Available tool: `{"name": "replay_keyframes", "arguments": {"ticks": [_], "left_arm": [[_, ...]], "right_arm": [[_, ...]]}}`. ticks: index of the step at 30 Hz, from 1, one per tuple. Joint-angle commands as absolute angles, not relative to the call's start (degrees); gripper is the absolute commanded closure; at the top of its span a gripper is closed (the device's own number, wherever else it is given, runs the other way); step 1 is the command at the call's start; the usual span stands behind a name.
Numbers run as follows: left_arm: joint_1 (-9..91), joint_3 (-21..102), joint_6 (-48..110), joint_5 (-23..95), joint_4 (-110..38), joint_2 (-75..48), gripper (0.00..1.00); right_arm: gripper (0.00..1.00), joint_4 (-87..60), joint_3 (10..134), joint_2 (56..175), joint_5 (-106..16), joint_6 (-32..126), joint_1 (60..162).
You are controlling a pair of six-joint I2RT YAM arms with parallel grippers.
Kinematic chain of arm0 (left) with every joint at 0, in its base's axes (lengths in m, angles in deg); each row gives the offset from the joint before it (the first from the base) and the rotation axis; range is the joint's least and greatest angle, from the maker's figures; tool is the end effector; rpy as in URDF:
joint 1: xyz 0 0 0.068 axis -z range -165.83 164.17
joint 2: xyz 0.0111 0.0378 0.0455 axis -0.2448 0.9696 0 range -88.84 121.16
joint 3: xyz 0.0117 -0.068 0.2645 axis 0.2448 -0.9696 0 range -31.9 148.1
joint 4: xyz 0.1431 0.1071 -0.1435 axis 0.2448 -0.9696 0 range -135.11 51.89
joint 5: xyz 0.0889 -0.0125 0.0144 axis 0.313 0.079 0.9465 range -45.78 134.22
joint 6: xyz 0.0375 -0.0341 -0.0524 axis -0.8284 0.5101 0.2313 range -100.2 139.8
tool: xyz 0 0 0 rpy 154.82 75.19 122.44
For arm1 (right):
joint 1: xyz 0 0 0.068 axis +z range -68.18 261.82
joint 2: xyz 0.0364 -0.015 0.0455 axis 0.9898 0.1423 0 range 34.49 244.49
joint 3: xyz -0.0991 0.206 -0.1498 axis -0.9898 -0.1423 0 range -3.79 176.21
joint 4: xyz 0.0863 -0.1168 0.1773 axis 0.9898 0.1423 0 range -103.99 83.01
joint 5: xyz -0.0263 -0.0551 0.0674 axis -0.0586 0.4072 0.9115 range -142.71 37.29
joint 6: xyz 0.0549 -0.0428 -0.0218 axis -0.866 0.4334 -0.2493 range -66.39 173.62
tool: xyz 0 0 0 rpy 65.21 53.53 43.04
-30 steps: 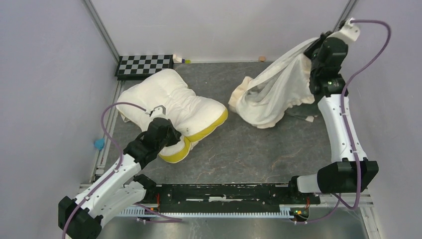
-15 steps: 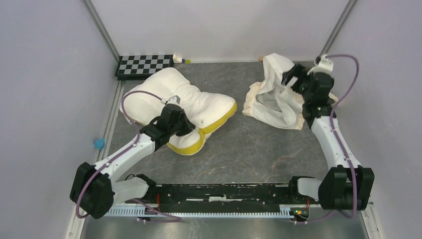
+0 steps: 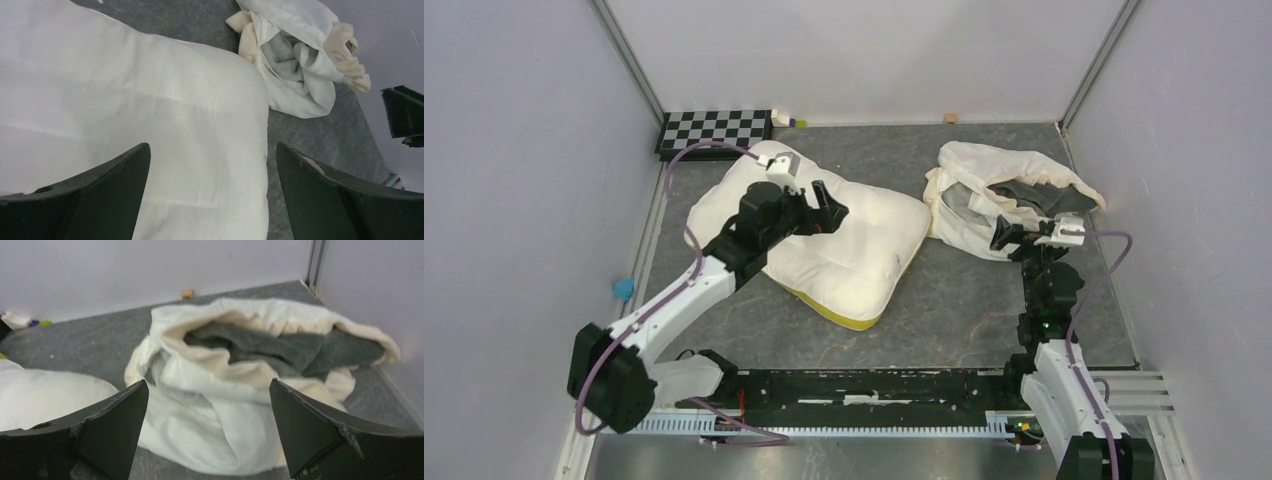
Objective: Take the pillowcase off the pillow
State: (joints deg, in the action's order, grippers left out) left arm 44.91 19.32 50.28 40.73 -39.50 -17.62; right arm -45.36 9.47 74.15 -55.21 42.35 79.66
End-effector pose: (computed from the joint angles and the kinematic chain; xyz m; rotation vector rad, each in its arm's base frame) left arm 0.2373 -0.1453 0.2993 0.0466 2.0214 -0.7554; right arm 0.1652 -0.0088 0.2542 0.2087 1.4702 0.0962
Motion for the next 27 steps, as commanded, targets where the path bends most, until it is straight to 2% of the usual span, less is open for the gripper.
{"name": "replay_keyframes", "arguments": {"ticks": [1,4,7,9,14,19,21,23,27], "left_arm": [[45.14,13.42,38.91,49.85,-35.74,-28.49,0.00],[45.15,7.74,33.98,55.91,-33.51,-34.85,0.00],[45.04,0.25,28.42,64.09,-24.57,-38.88,0.00],[44.57,-3.81,26.18,68.86,-17.89,-37.32,0.00],[42.47,-7.05,23.97,75.75,-13.80,-32.54,0.00],[35.14,-13.12,22.97,72.86,-3.51,-29.18,0.00],[33.62,-11.50,21.59,73.30,-6.66,-27.22,0.00],[32.56,-13.75,20.89,74.10,-0.74,-24.38,0.00],[25.59,-16.68,25.53,67.94,8.12,-17.60,0.00]], "right_arm": [[0.02,-61.24,-2.22,71.94,-57.76,42.16,79.62],[0.02,-66.18,-8.84,72.14,-60.92,45.58,79.71],[0.02,-67.35,-11.21,74.17,-63.74,48.21,79.77],[0.02,-69.64,-12.13,76.86,-65.10,49.83,79.80],[0.02,-72.17,-11.77,83.34,-65.48,55.45,80.20],[0.02,-80.69,-11.63,91.98,-70.56,61.35,83.52],[0.02,-82.14,-10.53,96.14,-69.79,60.70,83.63],[0.02,-87.63,-10.74,100.04,-68.08,59.59,83.77],[0.02,-91.22,-9.93,105.95,-64.61,60.86,83.93]]}}
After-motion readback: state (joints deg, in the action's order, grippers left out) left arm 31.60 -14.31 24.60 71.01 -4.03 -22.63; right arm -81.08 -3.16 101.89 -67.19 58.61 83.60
